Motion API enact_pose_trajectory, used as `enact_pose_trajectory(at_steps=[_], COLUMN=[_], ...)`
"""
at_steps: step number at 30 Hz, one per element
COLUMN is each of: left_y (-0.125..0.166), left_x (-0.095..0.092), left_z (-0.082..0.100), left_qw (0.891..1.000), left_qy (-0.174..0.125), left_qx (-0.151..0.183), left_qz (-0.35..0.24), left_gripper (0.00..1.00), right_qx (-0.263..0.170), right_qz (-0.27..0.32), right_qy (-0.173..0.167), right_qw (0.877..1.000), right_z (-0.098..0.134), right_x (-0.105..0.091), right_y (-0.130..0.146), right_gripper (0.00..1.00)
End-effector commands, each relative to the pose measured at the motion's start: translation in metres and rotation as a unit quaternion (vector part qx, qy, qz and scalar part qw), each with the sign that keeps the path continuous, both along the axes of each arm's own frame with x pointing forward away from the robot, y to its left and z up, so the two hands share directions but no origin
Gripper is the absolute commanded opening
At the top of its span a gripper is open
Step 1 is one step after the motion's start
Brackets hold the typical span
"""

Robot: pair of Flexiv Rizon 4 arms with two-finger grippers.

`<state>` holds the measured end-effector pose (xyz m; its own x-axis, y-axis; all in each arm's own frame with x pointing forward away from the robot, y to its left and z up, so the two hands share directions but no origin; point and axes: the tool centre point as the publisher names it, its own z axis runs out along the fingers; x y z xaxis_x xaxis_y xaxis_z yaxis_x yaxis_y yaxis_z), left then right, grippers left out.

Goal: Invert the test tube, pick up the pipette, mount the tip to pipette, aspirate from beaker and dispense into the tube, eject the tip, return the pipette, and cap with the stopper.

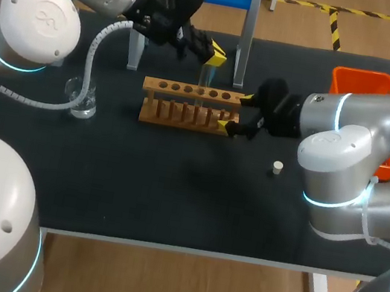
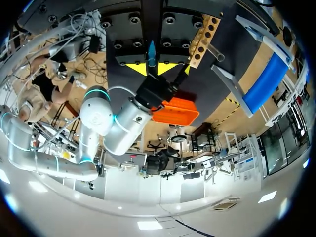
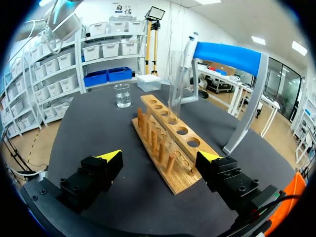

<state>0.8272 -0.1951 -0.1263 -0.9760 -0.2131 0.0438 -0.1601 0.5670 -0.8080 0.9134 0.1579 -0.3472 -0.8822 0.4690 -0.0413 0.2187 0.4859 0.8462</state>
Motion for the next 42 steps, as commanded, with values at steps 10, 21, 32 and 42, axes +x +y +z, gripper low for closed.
enact_pose_trajectory(at_steps=[10,21,32,42], left_y=[-0.001,-0.001,-0.001,-0.001], left_x=[0.000,0.000,0.000,0.000], left_z=[0.000,0.000,0.000,0.000], left_qw=[1.000,1.000,1.000,1.000], left_qy=[0.001,0.001,0.001,0.001], left_qx=[0.001,0.001,0.001,0.001], left_qz=[0.000,0.000,0.000,0.000], left_gripper=[0.00,0.00,0.00,0.00], right_qx=[0.060,0.157,0.224,0.260], right_qz=[0.089,0.161,0.202,0.207], right_qy=[-0.062,-0.083,-0.073,-0.018], right_qw=[0.992,0.971,0.951,0.943], right_z=[0.044,0.088,0.109,0.126], right_x=[-0.052,-0.088,-0.102,-0.100], right_y=[-0.027,-0.034,-0.037,-0.025], right_gripper=[1.00,1.00,1.00,1.00])
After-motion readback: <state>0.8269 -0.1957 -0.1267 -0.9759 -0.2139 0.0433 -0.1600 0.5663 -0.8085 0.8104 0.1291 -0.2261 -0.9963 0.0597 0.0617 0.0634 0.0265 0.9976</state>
